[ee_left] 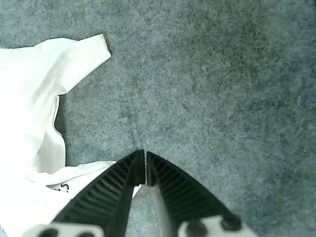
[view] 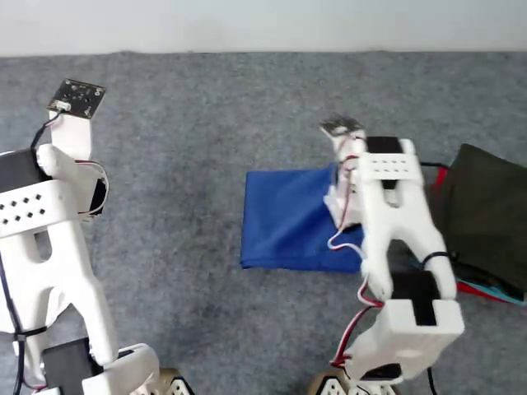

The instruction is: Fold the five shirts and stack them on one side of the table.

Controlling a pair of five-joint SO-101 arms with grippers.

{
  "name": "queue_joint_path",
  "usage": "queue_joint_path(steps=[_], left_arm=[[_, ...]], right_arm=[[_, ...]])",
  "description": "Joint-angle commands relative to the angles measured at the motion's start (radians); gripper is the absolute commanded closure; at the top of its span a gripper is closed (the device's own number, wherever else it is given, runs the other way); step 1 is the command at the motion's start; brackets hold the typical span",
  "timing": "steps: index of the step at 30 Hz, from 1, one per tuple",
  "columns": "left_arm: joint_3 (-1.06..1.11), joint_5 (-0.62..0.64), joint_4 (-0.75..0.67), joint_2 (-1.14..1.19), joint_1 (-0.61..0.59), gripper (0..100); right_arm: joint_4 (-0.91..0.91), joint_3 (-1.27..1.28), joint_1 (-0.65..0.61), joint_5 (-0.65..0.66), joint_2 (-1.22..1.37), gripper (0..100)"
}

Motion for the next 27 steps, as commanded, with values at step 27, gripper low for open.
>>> queue_joint_path(steps=[27], left_arm=[[-0.007,-0.008,0.012,-0.046,-0.002,99]], right_arm=[[-0.364,-0.18,0.087,0.066,0.26,98.9]])
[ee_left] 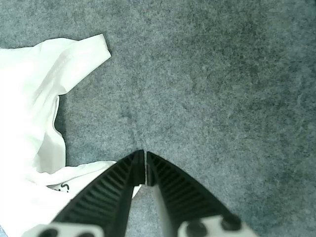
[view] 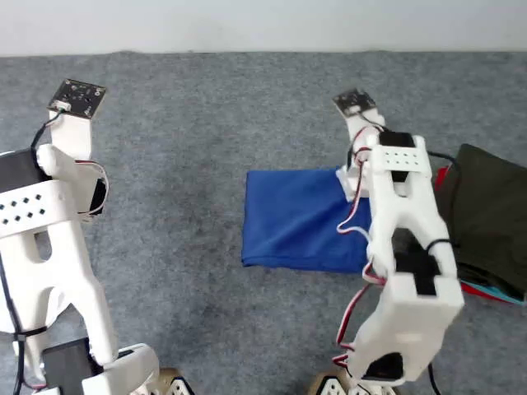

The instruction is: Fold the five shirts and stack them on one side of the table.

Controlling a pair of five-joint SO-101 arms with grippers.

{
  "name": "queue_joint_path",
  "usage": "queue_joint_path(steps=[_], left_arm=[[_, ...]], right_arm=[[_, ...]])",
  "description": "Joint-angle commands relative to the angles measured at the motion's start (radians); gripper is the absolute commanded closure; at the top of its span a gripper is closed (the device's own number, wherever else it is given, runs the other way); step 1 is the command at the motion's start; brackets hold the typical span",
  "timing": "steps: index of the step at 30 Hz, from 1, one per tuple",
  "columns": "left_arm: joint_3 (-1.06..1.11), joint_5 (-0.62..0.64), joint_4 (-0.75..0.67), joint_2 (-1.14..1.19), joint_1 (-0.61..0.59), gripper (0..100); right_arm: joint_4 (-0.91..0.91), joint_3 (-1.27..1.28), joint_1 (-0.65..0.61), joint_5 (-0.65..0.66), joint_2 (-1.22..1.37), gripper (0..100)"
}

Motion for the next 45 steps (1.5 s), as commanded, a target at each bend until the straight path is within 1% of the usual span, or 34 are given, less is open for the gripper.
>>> queue_joint_path(steps=[1,5,9,12,15,18,23,26,29,32,35,38,40,42,45], left_arm=[[-0.007,-0.006,0.012,-0.046,-0.002,99],[-0.007,-0.008,0.012,-0.046,-0.002,99],[-0.007,-0.008,0.012,-0.046,-0.002,99],[-0.007,-0.008,0.012,-0.048,-0.002,99],[-0.008,-0.008,0.012,-0.048,-0.002,99],[-0.008,-0.008,0.012,-0.048,-0.005,99],[-0.008,-0.008,0.012,-0.048,-0.003,99],[-0.008,-0.008,0.012,-0.048,-0.003,99],[-0.005,-0.008,0.02,-0.048,-0.005,99],[-0.005,-0.008,0.02,-0.048,-0.005,99],[-0.005,-0.008,0.02,-0.048,-0.003,99],[-0.005,-0.008,0.02,-0.048,-0.003,99],[-0.005,-0.008,0.02,-0.048,-0.003,99],[-0.005,-0.005,0.02,-0.048,-0.003,99],[-0.005,-0.005,0.02,-0.048,-0.003,99]], right_arm=[[-0.021,-0.063,0.028,0.003,0.077,98.9],[0.136,-0.19,0.001,-0.008,0.082,98.9],[0.278,-0.379,-0.038,-0.08,0.038,98.9],[0.352,-0.502,-0.071,-0.091,0.028,98.9],[0.375,-0.532,-0.09,-0.091,0.03,98.9],[0.409,-0.508,-0.085,-0.089,0.047,98.9],[0.484,-0.466,-0.061,-0.086,0.165,98.9],[0.581,-0.471,-0.042,-0.089,0.217,98.9],[0.661,-0.471,-0.045,-0.089,0.199,98.9],[0.699,-0.463,-0.05,-0.086,0.14,98.9],[0.7,-0.416,-0.054,-0.086,0.051,98.9],[0.699,-0.304,-0.096,-0.081,-0.044,98.9],[0.687,-0.204,-0.14,-0.055,-0.091,98.9],[0.636,-0.084,-0.173,-0.046,-0.125,98.9],[0.529,0.084,-0.171,-0.038,-0.148,98.9]])
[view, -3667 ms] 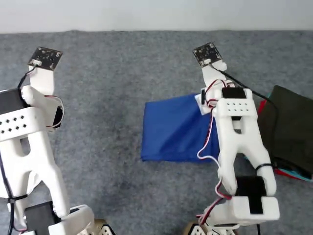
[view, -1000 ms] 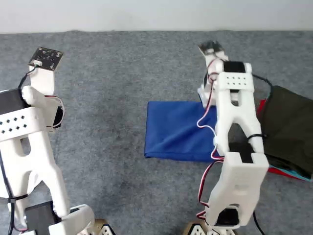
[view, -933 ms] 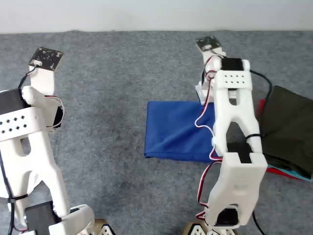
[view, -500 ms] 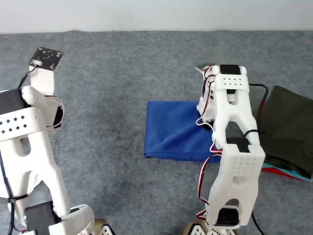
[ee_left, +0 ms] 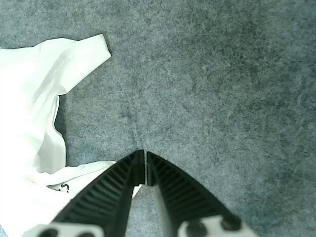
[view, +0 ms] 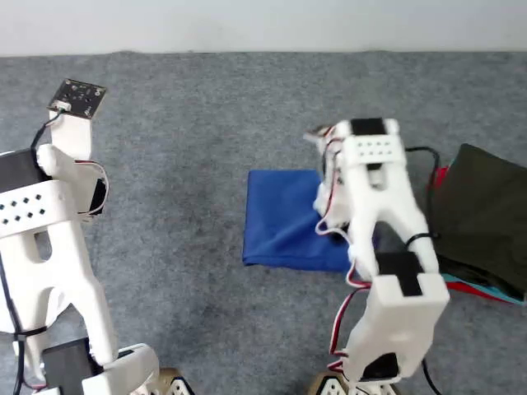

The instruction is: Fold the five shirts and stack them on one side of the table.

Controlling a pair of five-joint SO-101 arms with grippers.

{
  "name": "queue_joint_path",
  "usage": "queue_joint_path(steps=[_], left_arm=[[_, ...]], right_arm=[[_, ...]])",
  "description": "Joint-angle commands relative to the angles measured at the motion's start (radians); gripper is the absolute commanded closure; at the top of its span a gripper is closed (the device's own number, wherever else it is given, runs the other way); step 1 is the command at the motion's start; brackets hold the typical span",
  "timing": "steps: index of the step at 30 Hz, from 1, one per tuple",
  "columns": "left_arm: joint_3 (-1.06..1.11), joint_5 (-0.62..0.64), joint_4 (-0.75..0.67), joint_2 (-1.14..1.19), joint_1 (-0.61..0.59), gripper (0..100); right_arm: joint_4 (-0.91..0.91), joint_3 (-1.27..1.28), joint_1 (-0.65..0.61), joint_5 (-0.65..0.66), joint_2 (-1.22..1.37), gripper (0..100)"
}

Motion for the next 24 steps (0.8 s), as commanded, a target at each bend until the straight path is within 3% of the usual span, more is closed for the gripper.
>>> queue_joint_path(steps=[1,6,11,18,24], left_arm=[[-0.005,-0.005,0.02,-0.048,-0.005,99],[-0.004,-0.005,0.02,-0.055,-0.008,99],[-0.002,-0.005,0.02,-0.081,-0.003,99],[-0.002,-0.006,0.021,-0.087,-0.008,99],[-0.002,-0.006,0.021,-0.115,-0.008,99]], right_arm=[[-0.111,0.175,0.016,0.017,-0.074,98.9],[-0.263,0.345,0.133,0.114,-0.07,98.9],[-0.237,0.331,0.225,0.175,-0.09,98.9],[-0.068,0.204,0.128,0.163,-0.243,98.9],[-0.133,0.112,0.059,0.009,-0.341,98.0]])
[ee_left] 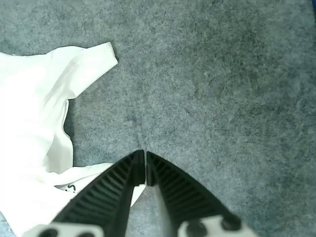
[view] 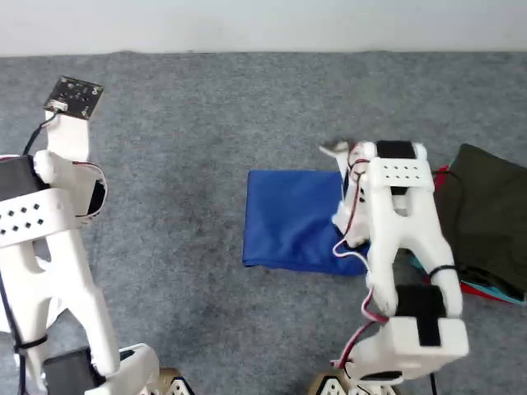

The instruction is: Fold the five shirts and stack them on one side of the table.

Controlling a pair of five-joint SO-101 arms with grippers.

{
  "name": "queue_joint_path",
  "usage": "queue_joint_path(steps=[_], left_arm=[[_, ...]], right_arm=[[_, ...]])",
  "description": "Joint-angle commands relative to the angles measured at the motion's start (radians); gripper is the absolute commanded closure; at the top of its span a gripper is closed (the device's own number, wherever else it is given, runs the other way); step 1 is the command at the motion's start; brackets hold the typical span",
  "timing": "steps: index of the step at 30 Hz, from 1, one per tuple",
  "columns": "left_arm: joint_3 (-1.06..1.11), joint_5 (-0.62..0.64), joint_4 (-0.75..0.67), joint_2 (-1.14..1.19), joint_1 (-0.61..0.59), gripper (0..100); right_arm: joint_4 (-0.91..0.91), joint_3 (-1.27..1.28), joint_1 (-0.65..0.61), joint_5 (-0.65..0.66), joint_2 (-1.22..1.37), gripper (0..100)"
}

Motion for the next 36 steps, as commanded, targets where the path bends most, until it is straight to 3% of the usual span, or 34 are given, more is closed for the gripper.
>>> queue_joint_path(steps=[1,9,20,24,29,36], left_arm=[[-0.004,-0.005,0.021,-0.049,-0.008,99],[-0.004,-0.005,0.021,-0.051,-0.008,99],[-0.004,-0.005,0.021,-0.051,-0.008,99],[-0.004,-0.005,0.021,-0.051,-0.008,99],[-0.004,-0.005,0.021,-0.051,-0.008,99],[-0.004,-0.006,0.021,-0.051,-0.008,99]], right_arm=[[-0.076,-0.068,-0.018,-0.107,-0.065,96.2],[-0.259,-0.072,-0.013,-0.439,0.087,65.0],[-0.355,-0.072,-0.031,-0.572,0.315,64.5],[-0.367,-0.078,-0.079,-0.566,0.367,73.8],[-0.341,-0.118,-0.111,-0.425,0.371,99.5],[-0.282,-0.161,-0.076,-0.232,0.371,98.7]])
